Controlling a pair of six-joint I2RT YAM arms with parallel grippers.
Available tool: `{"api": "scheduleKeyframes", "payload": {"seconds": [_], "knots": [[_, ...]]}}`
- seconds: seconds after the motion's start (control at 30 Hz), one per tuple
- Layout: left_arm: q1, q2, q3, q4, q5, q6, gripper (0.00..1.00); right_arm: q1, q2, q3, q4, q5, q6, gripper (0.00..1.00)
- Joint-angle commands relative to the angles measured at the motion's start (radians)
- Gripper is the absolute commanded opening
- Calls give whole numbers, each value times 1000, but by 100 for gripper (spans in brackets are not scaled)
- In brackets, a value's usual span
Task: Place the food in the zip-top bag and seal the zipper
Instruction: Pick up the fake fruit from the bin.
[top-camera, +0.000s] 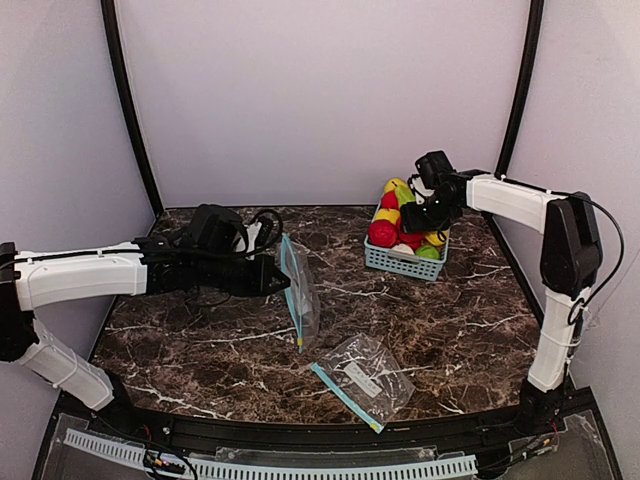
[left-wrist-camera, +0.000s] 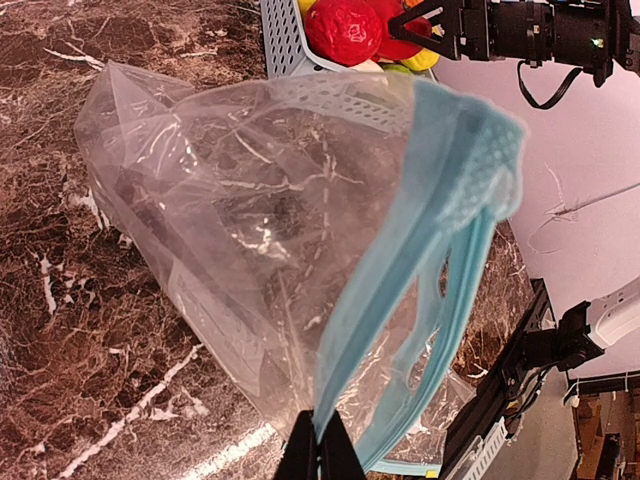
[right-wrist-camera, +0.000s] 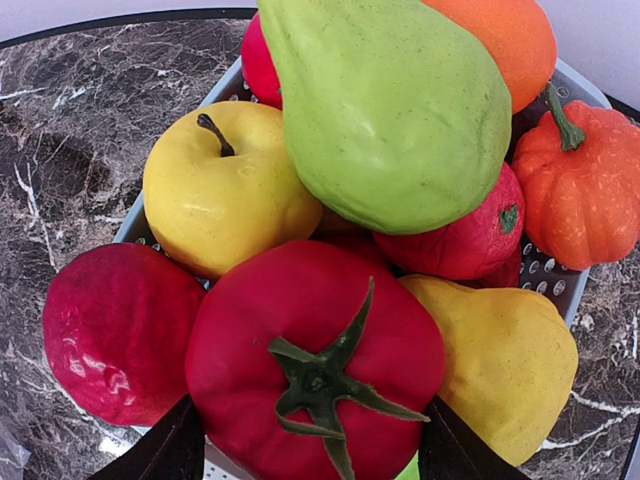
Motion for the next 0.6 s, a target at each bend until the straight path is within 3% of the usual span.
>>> {"api": "scheduleKeyframes", "payload": {"seconds": [0.0,0.3,0.57], "knots": [[-4,-4,18,-2,9,-9,1,-10,-4,13,19,16,-8,61],[-4,13,48,-7,28,8,1,-9,-167,-64,29,-34,27,58],[-4,61,76,30,83,1,1,30,-443,-260,120,-290,62,56]]}}
